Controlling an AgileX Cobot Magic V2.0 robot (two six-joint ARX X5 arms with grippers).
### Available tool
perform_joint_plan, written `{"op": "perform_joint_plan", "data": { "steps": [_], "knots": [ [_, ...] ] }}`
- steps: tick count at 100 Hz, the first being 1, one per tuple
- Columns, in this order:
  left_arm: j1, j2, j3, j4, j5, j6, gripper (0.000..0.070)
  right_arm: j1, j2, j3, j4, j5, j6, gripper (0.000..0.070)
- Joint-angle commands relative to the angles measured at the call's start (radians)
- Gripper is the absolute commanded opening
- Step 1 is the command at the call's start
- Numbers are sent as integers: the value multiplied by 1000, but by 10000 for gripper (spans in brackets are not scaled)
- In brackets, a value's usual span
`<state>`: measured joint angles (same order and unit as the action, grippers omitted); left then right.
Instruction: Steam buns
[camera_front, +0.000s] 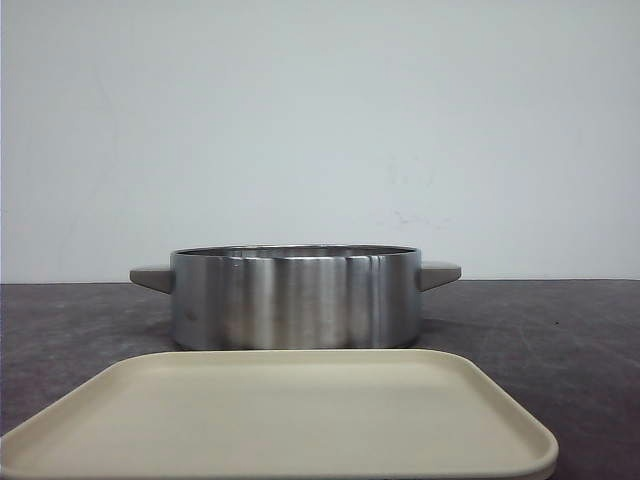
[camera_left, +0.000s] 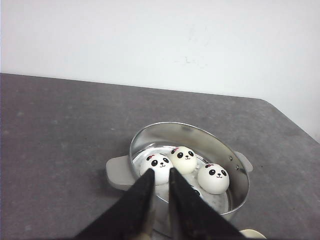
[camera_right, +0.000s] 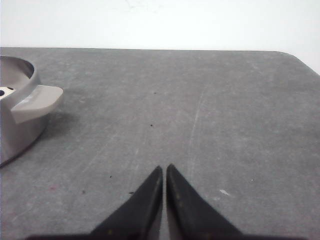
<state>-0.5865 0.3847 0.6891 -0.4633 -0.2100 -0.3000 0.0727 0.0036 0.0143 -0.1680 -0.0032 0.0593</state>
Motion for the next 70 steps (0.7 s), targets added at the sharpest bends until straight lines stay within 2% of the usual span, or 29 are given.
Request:
{"op": "perform_joint_plan", "data": {
  "steps": [1,58,65,70],
  "knots": [
    [-5,-1,17,14,-3,0,0,3,0,-2,13,3,8,6],
    [-5,-2,17,2,-3,6,0,3,0,-2,13,3,8,6],
    [4,-9,16,-10,-19,73,0,3,0,-2,13,4,8,6],
    [31,-25,15,-42,-34,94,0,3,0,-2,13,3,8,6]
  ]
}}
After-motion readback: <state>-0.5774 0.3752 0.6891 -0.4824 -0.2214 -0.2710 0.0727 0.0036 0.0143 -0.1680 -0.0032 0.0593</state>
